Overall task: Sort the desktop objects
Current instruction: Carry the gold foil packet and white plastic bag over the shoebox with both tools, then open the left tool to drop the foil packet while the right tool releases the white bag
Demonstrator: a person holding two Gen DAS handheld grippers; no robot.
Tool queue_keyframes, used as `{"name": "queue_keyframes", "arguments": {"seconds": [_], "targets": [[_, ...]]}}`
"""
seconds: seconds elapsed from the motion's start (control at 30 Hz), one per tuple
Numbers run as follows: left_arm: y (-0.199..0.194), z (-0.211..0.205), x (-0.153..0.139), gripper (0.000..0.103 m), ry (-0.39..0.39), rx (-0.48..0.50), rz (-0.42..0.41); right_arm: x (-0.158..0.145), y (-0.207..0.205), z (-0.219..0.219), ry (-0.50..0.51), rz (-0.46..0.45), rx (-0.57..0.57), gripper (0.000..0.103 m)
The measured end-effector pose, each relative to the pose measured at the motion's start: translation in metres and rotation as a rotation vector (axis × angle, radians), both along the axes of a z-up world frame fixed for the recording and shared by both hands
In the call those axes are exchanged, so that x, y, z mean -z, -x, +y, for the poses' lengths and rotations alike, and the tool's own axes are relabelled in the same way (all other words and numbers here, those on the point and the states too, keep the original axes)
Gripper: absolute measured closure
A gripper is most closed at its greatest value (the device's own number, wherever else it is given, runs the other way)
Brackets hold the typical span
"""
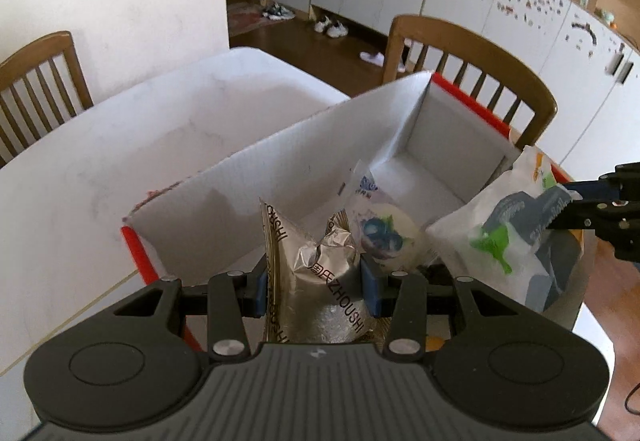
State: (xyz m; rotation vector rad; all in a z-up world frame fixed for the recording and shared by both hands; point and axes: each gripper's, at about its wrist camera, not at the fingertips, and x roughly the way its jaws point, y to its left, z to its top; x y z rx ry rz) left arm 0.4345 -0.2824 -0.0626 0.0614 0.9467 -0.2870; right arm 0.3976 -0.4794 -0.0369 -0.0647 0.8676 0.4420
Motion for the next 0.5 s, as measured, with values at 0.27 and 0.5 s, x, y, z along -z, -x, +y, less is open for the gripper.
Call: {"name": "queue_keyframes", "arguments": {"seconds": [0.27, 0.5], "targets": [[-0.009, -0.005, 0.008, 0.061, -0.006, 0.027, 0.040, 0.013, 0.001, 0.015, 0.103, 0.011, -0.103, 0.078], [-0.014, -0.005, 0.012, 0.059, -0.001, 0.032, 0.091, 0.020, -0.003, 0.025, 0.118, 0.049, -0.149, 0.078]]}}
